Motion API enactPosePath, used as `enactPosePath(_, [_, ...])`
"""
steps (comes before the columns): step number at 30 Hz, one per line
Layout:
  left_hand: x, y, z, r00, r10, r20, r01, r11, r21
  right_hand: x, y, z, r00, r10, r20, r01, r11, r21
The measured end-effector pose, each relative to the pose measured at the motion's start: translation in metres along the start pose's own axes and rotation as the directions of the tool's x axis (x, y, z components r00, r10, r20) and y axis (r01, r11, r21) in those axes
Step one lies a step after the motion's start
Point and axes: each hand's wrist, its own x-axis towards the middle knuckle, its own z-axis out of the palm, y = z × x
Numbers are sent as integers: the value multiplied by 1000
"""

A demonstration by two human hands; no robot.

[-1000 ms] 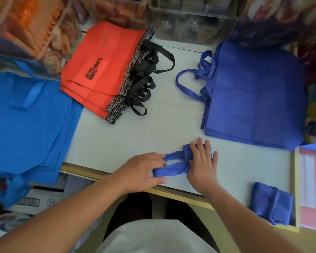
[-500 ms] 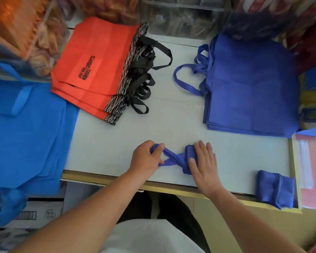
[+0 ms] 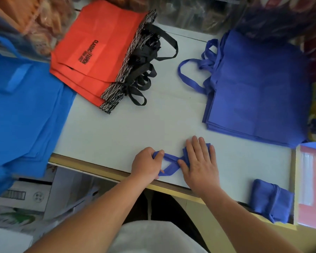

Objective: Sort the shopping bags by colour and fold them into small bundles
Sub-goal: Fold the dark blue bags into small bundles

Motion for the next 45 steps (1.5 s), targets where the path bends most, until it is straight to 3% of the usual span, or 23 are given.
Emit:
enactPosePath(3, [6, -5, 6, 999, -19, -50, 17, 999, -28, 3, 1, -4, 999, 2, 55, -1, 1000, -4])
enactPosePath(6, [14, -10, 8, 984, 7, -178, -17, 998, -56, 8, -11, -4, 994, 98, 40, -99, 994, 39])
enactPosePath(9, [14, -13, 1, 963, 106, -248, -82, 991, 102, 12, -20, -3, 986, 168, 13, -168, 985, 26])
enactPosePath(11, [12, -18, -8, 926, 287, -245, -231, 944, 236, 15, -23, -2, 982, 187, 9, -188, 982, 24])
enactPosePath(13, [11, -21, -20, 780, 610, -139, -527, 760, 380, 17, -23, -2, 982, 190, 9, -190, 981, 29])
enactPosePath(15, [18, -26, -31, 525, 842, 123, -778, 417, 470, 21, -23, -3, 981, 194, 20, -195, 980, 42])
enactPosePath(16, [23, -28, -36, 442, 856, 268, -830, 277, 484, 23, -23, -4, 980, 197, 35, -198, 979, 47])
enactPosePath(17, [26, -29, -39, 404, 829, 386, -851, 186, 492, 25, -22, -6, 979, 199, 53, -201, 979, 44])
enactPosePath(18, [29, -29, -42, 410, 785, 464, -853, 151, 499, 26, -22, -8, 978, 199, 68, -202, 978, 41])
enactPosePath(21, [41, -29, -56, 510, 688, 516, -828, 232, 510, 33, -21, -14, 974, 194, 114, -200, 979, 40])
enactPosePath(25, [54, -15, -71, 469, 702, 536, -849, 191, 493, 37, -21, -17, 969, 193, 153, -198, 980, 18])
enactPosePath(28, [58, -12, -75, 486, 620, 616, -843, 147, 517, 36, -21, -16, 965, 196, 172, -201, 979, 12])
enactPosePath(30, [55, -11, -74, 508, 599, 619, -836, 168, 523, 37, -20, -17, 963, 195, 184, -200, 980, 14])
enactPosePath(34, [34, -3, -73, 540, 628, 560, -841, 423, 336, 37, -18, -18, 956, 191, 223, -208, 977, 55])
enactPosePath(36, [26, 3, -73, 498, 629, 598, -865, 412, 286, 38, -17, -19, 954, 184, 238, -205, 977, 65])
enactPosePath(38, [20, 7, -71, 499, 655, 568, -860, 452, 236, 40, -15, -21, 948, 177, 266, -203, 976, 76])
enactPosePath(42, [14, 23, -64, 665, 669, 333, -707, 707, -8, 41, -10, -24, 936, 161, 314, -219, 962, 162])
enactPosePath(45, [15, 29, -55, 785, 573, 233, -540, 819, -195, 35, -7, -25, 943, 141, 303, -224, 939, 261])
